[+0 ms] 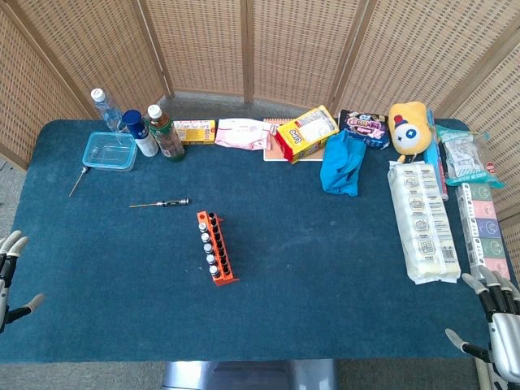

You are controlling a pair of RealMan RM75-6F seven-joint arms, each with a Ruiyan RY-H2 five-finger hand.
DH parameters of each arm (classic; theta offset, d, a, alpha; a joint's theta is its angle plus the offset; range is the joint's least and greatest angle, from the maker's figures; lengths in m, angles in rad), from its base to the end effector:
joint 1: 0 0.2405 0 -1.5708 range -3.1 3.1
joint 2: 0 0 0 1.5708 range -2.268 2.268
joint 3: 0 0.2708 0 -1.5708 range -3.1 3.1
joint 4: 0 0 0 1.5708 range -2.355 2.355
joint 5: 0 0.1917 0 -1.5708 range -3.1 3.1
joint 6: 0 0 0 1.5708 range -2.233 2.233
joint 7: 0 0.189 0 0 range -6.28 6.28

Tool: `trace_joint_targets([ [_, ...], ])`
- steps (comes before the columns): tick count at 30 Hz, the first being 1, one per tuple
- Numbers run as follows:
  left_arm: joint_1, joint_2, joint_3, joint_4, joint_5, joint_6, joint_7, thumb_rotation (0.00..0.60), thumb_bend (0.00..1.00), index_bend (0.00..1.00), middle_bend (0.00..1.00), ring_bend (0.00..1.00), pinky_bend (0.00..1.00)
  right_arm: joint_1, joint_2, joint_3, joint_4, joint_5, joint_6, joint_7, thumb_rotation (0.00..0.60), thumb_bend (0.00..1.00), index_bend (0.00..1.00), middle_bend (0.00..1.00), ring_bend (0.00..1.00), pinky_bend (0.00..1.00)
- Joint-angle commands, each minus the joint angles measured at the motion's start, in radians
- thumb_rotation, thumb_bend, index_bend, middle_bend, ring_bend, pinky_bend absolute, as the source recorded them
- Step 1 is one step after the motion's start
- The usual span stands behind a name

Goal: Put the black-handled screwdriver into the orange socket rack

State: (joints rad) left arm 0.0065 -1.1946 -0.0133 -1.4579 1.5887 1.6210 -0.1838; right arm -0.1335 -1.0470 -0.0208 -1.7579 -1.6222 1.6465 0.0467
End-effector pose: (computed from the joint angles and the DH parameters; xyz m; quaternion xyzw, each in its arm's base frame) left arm -0.3348 0.1890 0.1799 -0.5641 -0.3971 -0.4389 0.5758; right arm -0.3079 -0.1449 0.2019 0.5413 -0.4344 0.4099 0.5918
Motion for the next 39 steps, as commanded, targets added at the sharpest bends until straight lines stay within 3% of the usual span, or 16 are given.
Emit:
trace_joint_targets([
  [1,-0.004,0.004,0.006,-0.002,0.005,-0.01,-0.011,0.6,0.05,0.0,0.0,0.0,0.09,0.0,-0.001,-0.001,0.0,0.001,-0.001,0.0,0.6,0.0,0.17,0.06,0.0,0.0],
  [10,-0.032,0.018,0.011,-0.007,0.008,-0.057,-0.076,0.6,0.08,0.0,0.01,0.0,0.09,-0.003,0.002,-0.005,-0.006,-0.01,0.006,0.002,0.6,0.0,0.16,0.06,0.0,0.0],
  [12,-0.046,0.03,0.005,-0.022,0.008,-0.07,-0.081,0.6,0.09,0.02,0.08,0.01,0.09,-0.005,0.007,-0.006,-0.012,-0.018,0.014,0.014,0.6,0.0,0.16,0.06,0.0,0.0],
  [14,-0.068,0.052,-0.024,-0.063,0.014,-0.061,-0.057,0.6,0.1,0.1,0.25,0.11,0.14,-0.007,0.015,-0.009,-0.014,-0.027,0.023,0.029,0.6,0.0,0.17,0.06,0.0,0.0],
  [16,-0.085,0.071,-0.048,-0.102,0.015,-0.054,-0.053,0.6,0.11,0.28,0.49,0.33,0.26,-0.008,0.02,-0.01,-0.014,-0.031,0.027,0.042,0.6,0.0,0.17,0.06,0.0,0.0],
  [17,-0.096,0.077,-0.065,-0.122,0.01,-0.05,-0.05,0.6,0.11,0.36,0.56,0.41,0.3,-0.008,0.023,-0.01,-0.013,-0.031,0.027,0.05,0.6,0.0,0.17,0.06,0.0,0.0],
  [19,-0.11,0.081,-0.085,-0.144,0.005,-0.049,-0.044,0.6,0.12,0.56,0.75,0.64,0.49,-0.008,0.025,-0.012,-0.012,-0.031,0.025,0.058,0.6,0.0,0.17,0.06,0.0,0.0],
  [20,-0.12,0.084,-0.097,-0.157,0.002,-0.052,-0.045,0.6,0.12,0.61,0.81,0.72,0.59,-0.007,0.026,-0.013,-0.012,-0.031,0.023,0.061,0.6,0.0,0.17,0.06,0.0,0.0],
  [22,-0.134,0.09,-0.111,-0.177,-0.009,-0.064,-0.043,0.6,0.13,0.72,0.94,0.93,0.9,-0.005,0.027,-0.015,-0.011,-0.032,0.018,0.065,0.6,0.0,0.17,0.06,0.0,0.0],
  [24,-0.152,0.104,-0.123,-0.209,-0.03,-0.093,-0.024,0.6,0.13,0.77,0.99,1.0,1.0,-0.002,0.027,-0.018,-0.011,-0.035,0.011,0.068,0.6,0.0,0.17,0.06,0.0,0.0],
  [30,-0.251,0.123,-0.181,-0.332,-0.172,-0.249,0.242,0.6,0.16,0.78,1.0,1.0,1.0,0.012,0.019,-0.028,-0.008,-0.043,-0.021,0.064,0.6,0.0,0.16,0.06,0.0,0.0],
  [35,-0.308,0.103,-0.214,-0.368,-0.286,-0.324,0.347,0.6,0.16,0.76,1.0,1.0,1.0,0.018,0.019,-0.026,-0.005,-0.03,-0.035,0.073,0.6,0.0,0.16,0.06,0.0,0.0],
  [37,-0.33,0.094,-0.224,-0.372,-0.34,-0.352,0.384,0.6,0.16,0.66,1.0,1.0,1.0,0.02,0.019,-0.025,-0.003,-0.023,-0.04,0.078,0.6,0.0,0.17,0.06,0.0,0.0],
  [39,-0.346,0.089,-0.231,-0.375,-0.387,-0.368,0.427,0.6,0.16,0.47,1.0,1.0,1.0,0.022,0.019,-0.024,-0.001,-0.018,-0.044,0.08,0.6,0.0,0.17,0.06,0.0,0.0],
])
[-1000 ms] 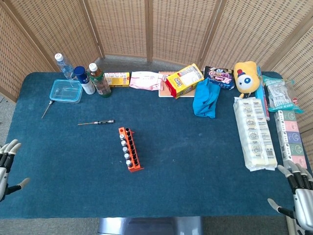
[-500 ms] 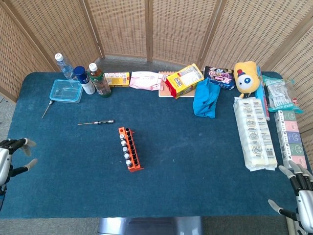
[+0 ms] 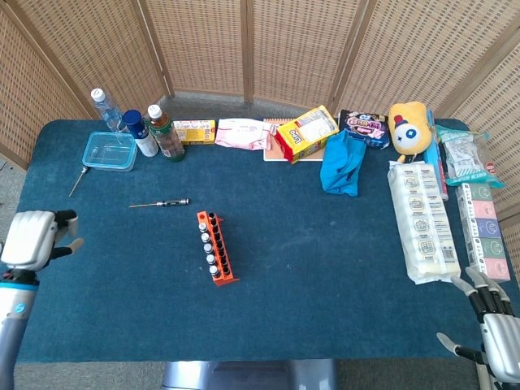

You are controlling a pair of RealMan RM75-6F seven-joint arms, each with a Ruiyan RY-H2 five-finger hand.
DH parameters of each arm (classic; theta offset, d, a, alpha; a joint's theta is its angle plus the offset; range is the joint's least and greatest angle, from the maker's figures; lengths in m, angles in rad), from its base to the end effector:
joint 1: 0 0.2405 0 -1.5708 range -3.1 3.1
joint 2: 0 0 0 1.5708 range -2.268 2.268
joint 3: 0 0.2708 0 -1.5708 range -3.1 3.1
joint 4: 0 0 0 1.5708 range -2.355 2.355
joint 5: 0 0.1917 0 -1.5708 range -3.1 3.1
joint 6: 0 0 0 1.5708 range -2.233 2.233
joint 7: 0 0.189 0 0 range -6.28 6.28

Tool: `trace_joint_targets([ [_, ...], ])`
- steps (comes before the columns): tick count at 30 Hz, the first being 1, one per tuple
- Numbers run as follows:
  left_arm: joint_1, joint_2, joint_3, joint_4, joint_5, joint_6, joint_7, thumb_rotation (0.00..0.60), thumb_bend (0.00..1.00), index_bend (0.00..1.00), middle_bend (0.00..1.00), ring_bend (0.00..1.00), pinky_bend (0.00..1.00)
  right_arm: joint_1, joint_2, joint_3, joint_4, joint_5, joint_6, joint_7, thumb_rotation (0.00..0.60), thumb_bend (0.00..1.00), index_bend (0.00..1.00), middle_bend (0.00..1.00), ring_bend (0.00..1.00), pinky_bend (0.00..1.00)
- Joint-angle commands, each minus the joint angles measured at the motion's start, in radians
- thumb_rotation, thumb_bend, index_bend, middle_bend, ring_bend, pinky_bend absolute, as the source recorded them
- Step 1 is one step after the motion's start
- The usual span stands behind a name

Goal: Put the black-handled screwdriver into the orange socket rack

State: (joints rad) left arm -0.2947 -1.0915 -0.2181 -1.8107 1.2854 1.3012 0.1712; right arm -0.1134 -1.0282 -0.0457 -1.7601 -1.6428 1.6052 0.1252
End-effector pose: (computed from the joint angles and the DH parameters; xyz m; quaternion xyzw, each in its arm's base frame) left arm -0.2481 0.3096 0.1812 -0.5947 -0.3891 -0.4207 0.5639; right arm -0.3061 -0.1463 0.1947 0.5484 -0.4637 0.4180 0.5563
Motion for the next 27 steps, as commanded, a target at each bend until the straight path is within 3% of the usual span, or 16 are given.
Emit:
trace_joint_targets([
  [1,-0.054,-0.017,-0.031,-0.025,-0.106,-0.057,0.087,0.6,0.16,0.4,1.0,1.0,1.0,0.003,0.0,0.001,0.002,0.006,-0.005,0.003,0.6,0.0,0.17,0.06,0.0,0.0],
  [8,-0.125,-0.05,-0.062,-0.012,-0.263,-0.118,0.168,0.6,0.13,0.13,1.0,1.0,1.0,0.011,-0.001,0.003,0.008,0.024,-0.025,0.011,0.6,0.0,0.17,0.06,0.0,0.0],
  [15,-0.198,-0.097,-0.077,0.02,-0.398,-0.175,0.224,0.6,0.16,0.13,1.0,1.0,1.0,0.015,0.001,0.007,0.012,0.04,-0.035,0.022,0.6,0.0,0.17,0.06,0.0,0.0],
  [21,-0.265,-0.154,-0.101,0.071,-0.481,-0.212,0.233,0.6,0.24,0.24,1.0,1.0,1.0,0.016,0.004,0.009,0.014,0.049,-0.037,0.031,0.6,0.0,0.17,0.06,0.0,0.0],
  [27,-0.325,-0.207,-0.111,0.114,-0.539,-0.223,0.267,0.6,0.29,0.28,1.0,1.0,1.0,0.015,0.007,0.009,0.014,0.048,-0.033,0.035,0.6,0.0,0.16,0.06,0.0,0.0],
])
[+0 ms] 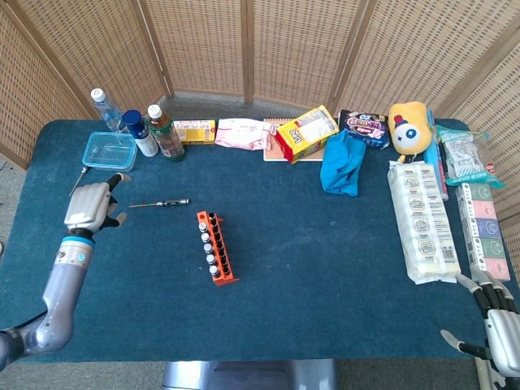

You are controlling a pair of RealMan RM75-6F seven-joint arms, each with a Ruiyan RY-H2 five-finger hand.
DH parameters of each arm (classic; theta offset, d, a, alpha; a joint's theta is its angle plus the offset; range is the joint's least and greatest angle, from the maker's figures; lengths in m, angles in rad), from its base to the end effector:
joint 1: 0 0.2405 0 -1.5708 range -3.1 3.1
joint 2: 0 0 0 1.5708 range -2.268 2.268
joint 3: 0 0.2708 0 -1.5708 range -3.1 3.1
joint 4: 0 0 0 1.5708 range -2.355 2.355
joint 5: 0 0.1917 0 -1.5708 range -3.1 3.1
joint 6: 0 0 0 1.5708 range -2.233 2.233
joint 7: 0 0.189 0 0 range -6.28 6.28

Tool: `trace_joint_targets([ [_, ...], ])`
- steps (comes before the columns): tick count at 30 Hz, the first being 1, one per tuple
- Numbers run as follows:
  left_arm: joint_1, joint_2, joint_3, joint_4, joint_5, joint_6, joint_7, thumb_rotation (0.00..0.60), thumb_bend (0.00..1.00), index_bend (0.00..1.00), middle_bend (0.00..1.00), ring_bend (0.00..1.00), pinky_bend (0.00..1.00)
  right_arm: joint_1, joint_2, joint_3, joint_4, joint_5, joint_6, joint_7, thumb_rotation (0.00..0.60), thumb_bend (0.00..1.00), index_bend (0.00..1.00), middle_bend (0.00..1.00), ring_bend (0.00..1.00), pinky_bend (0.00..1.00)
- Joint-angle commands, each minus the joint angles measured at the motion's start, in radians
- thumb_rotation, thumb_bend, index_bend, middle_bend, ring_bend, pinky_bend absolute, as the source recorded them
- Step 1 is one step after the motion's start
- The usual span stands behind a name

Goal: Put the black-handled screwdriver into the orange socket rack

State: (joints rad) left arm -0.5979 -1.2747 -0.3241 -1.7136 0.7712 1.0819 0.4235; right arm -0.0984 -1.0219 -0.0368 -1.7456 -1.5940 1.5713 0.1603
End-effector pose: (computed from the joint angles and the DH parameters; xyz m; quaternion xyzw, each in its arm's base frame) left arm -0.2197 0.3965 0.1107 -0.5923 -0.4748 -0.3568 0.5445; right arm -0.3169 -0.1515 0.1960 0.5388 -0.4789 0.4088 0.5597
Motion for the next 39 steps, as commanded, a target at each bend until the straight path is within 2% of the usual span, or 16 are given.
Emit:
trace_joint_targets([
  [1,-0.028,-0.031,-0.006,0.022,-0.035,-0.006,0.016,0.6,0.3,0.28,1.0,1.0,1.0,-0.001,0.001,0.0,0.0,-0.001,0.002,0.001,0.6,0.0,0.17,0.06,0.0,0.0],
  [7,-0.092,-0.127,0.001,0.111,-0.124,0.002,0.085,0.6,0.3,0.28,1.0,1.0,1.0,-0.001,0.003,-0.001,0.0,0.0,0.002,0.007,0.6,0.0,0.16,0.06,0.0,0.0],
  [18,-0.201,-0.295,-0.024,0.282,-0.284,0.02,0.181,0.6,0.3,0.33,1.0,1.0,1.0,0.003,0.008,-0.01,-0.006,-0.011,-0.008,0.007,0.6,0.0,0.17,0.06,0.0,0.0],
  [29,-0.256,-0.349,-0.045,0.33,-0.367,0.036,0.252,0.6,0.3,0.34,1.0,1.0,1.0,0.004,0.01,-0.009,-0.004,-0.005,-0.011,0.013,0.6,0.0,0.16,0.06,0.0,0.0],
  [35,-0.28,-0.367,-0.036,0.353,-0.401,0.02,0.298,0.6,0.29,0.34,1.0,1.0,1.0,0.005,0.011,-0.008,-0.003,-0.001,-0.012,0.015,0.6,0.0,0.16,0.06,0.0,0.0],
  [39,-0.288,-0.37,-0.028,0.365,-0.427,-0.012,0.316,0.6,0.23,0.28,1.0,1.0,1.0,0.005,0.011,-0.007,-0.003,0.001,-0.012,0.015,0.6,0.0,0.16,0.06,0.0,0.0],
])
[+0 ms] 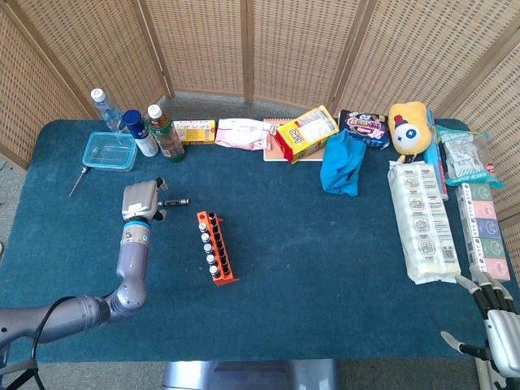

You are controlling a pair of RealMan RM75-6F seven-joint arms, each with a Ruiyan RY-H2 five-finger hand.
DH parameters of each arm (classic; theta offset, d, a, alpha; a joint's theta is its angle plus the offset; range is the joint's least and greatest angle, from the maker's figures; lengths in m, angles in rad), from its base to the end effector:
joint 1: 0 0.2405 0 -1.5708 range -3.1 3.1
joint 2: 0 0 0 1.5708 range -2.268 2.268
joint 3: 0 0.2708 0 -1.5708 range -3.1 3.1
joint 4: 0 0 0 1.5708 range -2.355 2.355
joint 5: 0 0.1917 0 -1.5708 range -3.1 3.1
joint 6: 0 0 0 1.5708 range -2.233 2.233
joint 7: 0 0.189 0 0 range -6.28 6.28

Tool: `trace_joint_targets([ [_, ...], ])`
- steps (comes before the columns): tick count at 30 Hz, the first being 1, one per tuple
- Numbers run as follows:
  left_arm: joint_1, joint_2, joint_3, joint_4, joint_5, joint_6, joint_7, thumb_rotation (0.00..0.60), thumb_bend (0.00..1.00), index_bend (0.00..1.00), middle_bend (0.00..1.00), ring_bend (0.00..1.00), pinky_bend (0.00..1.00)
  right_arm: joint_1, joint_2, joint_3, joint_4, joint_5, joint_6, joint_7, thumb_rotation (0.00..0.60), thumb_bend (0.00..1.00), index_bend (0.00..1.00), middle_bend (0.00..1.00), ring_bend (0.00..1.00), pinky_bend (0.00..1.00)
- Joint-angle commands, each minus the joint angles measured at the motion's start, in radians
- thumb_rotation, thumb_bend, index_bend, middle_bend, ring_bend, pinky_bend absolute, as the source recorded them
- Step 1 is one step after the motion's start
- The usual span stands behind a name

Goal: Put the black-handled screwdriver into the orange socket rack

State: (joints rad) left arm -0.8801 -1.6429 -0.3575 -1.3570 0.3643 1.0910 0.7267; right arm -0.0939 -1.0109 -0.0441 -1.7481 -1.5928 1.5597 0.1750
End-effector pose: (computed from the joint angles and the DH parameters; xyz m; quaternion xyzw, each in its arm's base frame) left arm -0.1899 0.4491 0.0029 -0.5922 -0.5054 -0.2610 0.5707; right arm -0.3179 -0.1512 0.1961 0.5404 -0.4857 0.4054 0.5547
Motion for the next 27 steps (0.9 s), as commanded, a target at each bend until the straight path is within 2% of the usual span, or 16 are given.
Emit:
trace_joint_targets([
  [1,-0.009,-0.001,0.007,0.012,-0.029,-0.029,0.021,0.6,0.22,0.25,1.0,1.0,1.0,0.0,0.0,0.0,0.0,0.0,-0.001,0.001,0.6,0.0,0.16,0.06,0.0,0.0],
  [12,-0.052,0.018,0.019,0.001,-0.159,-0.115,0.098,0.6,0.21,0.23,1.0,1.0,1.0,0.003,-0.002,0.002,0.003,0.011,-0.008,-0.001,0.6,0.0,0.17,0.06,0.0,0.0],
  [19,-0.083,0.009,0.023,0.014,-0.213,-0.12,0.125,0.6,0.21,0.23,1.0,1.0,1.0,0.005,-0.004,0.004,0.004,0.018,-0.014,-0.002,0.6,0.0,0.17,0.06,0.0,0.0],
  [25,-0.095,0.005,0.022,0.031,-0.206,-0.127,0.111,0.6,0.21,0.22,1.0,1.0,1.0,0.006,-0.006,0.005,0.005,0.022,-0.018,-0.006,0.6,0.0,0.16,0.06,0.0,0.0],
  [27,-0.097,0.005,0.024,0.037,-0.2,-0.129,0.106,0.6,0.2,0.2,1.0,1.0,1.0,0.006,-0.006,0.005,0.004,0.022,-0.017,-0.007,0.6,0.0,0.16,0.06,0.0,0.0],
])
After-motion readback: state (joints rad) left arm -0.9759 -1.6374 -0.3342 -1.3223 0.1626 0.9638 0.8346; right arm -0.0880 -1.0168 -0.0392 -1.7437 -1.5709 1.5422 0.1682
